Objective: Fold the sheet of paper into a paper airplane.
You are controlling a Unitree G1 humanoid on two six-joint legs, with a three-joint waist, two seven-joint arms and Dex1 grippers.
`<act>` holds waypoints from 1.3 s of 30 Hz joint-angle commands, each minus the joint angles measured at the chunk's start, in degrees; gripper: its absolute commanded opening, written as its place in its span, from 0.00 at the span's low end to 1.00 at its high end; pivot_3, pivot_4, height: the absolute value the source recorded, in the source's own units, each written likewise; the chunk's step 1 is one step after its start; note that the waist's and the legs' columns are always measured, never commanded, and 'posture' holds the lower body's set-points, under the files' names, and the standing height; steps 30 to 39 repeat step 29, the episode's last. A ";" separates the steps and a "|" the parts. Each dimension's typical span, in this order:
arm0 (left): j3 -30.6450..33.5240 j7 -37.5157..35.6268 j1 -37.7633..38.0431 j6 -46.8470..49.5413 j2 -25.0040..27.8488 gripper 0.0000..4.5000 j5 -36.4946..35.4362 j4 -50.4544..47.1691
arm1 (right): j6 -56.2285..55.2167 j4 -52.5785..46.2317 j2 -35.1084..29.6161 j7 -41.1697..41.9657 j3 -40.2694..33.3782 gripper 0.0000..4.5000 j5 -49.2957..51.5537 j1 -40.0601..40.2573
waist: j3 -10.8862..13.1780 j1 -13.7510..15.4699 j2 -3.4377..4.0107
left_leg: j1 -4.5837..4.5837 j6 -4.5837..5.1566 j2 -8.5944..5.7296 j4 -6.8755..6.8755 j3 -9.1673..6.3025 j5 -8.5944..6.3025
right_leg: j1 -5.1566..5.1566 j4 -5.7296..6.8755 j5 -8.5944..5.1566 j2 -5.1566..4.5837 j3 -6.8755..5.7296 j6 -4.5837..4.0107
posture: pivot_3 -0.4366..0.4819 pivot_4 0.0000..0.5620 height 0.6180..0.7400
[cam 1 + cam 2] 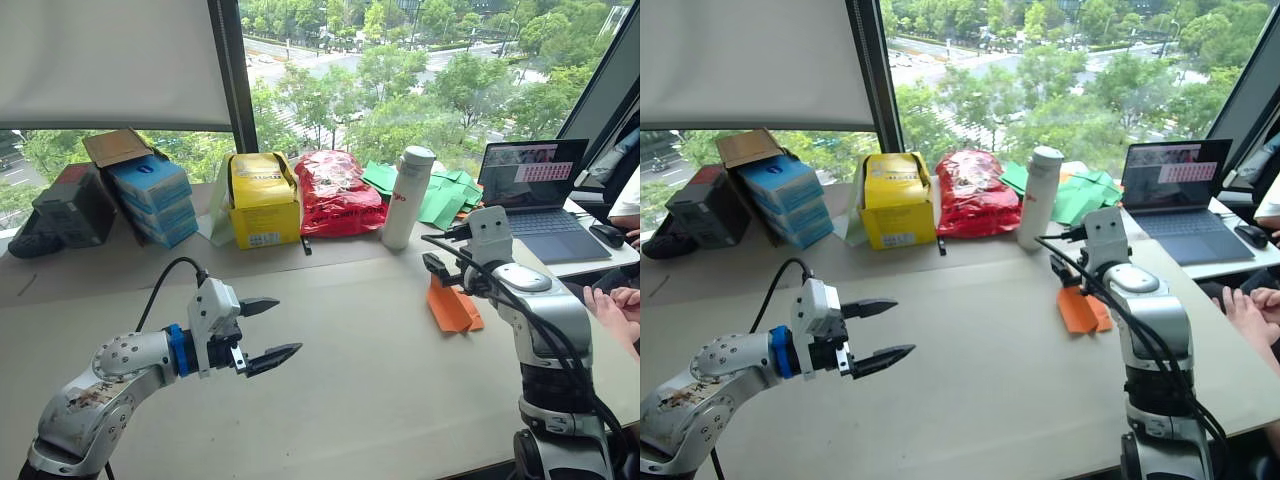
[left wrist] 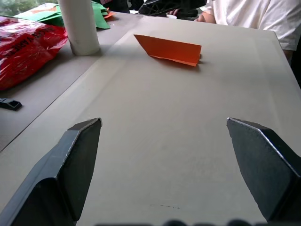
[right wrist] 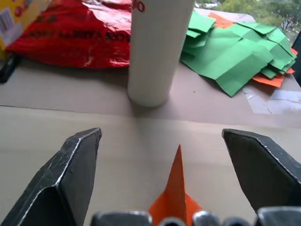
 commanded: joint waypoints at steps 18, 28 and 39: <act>9.94 15.59 7.29 -18.99 -13.25 1.00 13.07 16.12 | -38.57 8.88 3.28 13.70 9.36 1.00 2.78 18.17 | -0.02 0.11 -0.05 | 0.09 -0.03 -0.03 0.05 0.04 0.01 | 0.02 0.05 0.02 -0.09 0.03 0.03 | 0.48 0.27 1.00; 9.88 13.67 6.15 -20.80 -12.63 1.00 13.30 18.60 | -38.61 10.02 2.90 13.72 10.12 1.00 2.94 17.52 | -0.03 0.13 -0.05 | 0.09 -0.01 -0.02 0.05 0.04 -0.01 | 0.02 0.05 0.02 -0.10 0.08 0.03 | 0.48 0.27 1.00; 9.78 13.34 6.05 -20.96 -12.61 1.00 13.15 18.61 | -38.58 9.97 2.92 13.67 10.19 1.00 2.95 17.58 | -0.03 0.13 -0.05 | 0.10 -0.01 -0.02 0.05 0.04 -0.01 | 0.02 0.05 0.02 -0.11 0.08 0.03 | 0.48 0.27 1.00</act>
